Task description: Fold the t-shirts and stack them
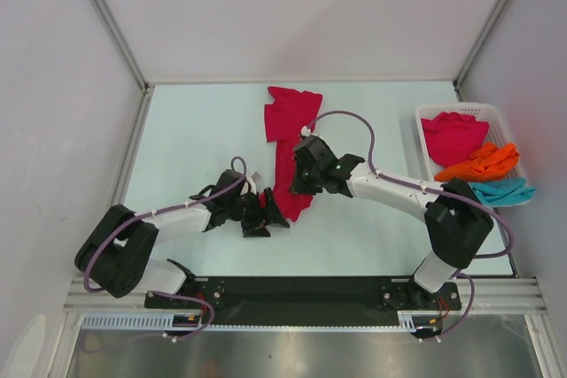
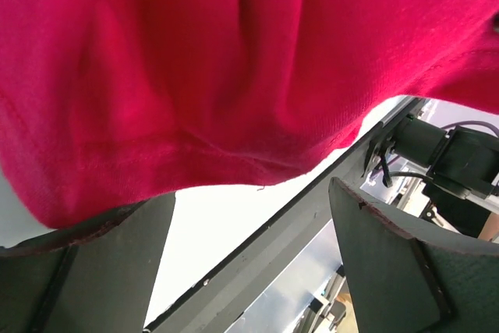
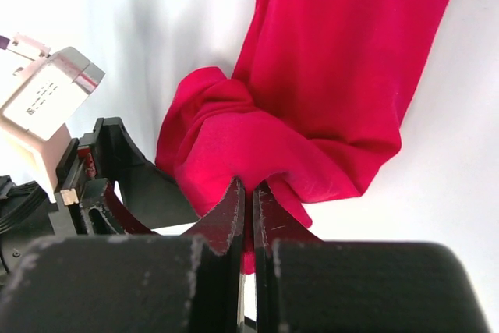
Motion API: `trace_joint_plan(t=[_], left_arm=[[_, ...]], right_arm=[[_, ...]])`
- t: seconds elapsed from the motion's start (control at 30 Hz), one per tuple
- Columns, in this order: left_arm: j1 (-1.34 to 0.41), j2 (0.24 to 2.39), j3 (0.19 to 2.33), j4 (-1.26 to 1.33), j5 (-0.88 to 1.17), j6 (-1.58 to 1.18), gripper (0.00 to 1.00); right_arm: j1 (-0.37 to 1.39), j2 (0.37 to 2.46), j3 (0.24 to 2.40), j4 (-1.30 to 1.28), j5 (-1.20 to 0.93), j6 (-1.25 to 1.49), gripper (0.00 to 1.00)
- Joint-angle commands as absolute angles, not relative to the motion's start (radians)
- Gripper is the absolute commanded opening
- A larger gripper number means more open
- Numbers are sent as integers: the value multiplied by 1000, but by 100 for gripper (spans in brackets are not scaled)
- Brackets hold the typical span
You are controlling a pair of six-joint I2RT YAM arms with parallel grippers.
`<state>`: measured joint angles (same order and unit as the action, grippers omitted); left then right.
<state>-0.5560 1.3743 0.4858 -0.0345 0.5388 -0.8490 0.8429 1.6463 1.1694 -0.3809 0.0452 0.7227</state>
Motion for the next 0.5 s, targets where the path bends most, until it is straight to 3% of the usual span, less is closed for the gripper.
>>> trace_joint_plan(t=[0.0,0.23,0.47], left_arm=[[-568,1408,469,-40,480,-834,88],[-568,1414,471,-44,482,-825,88],[-568,1371,468,-74,463,-822,88]], right_arm=[[827,1651,1210,-390,77,706,0],[770,1678,1256,-390,98,664,0],[675,1822,1453,-448,126,614,0]])
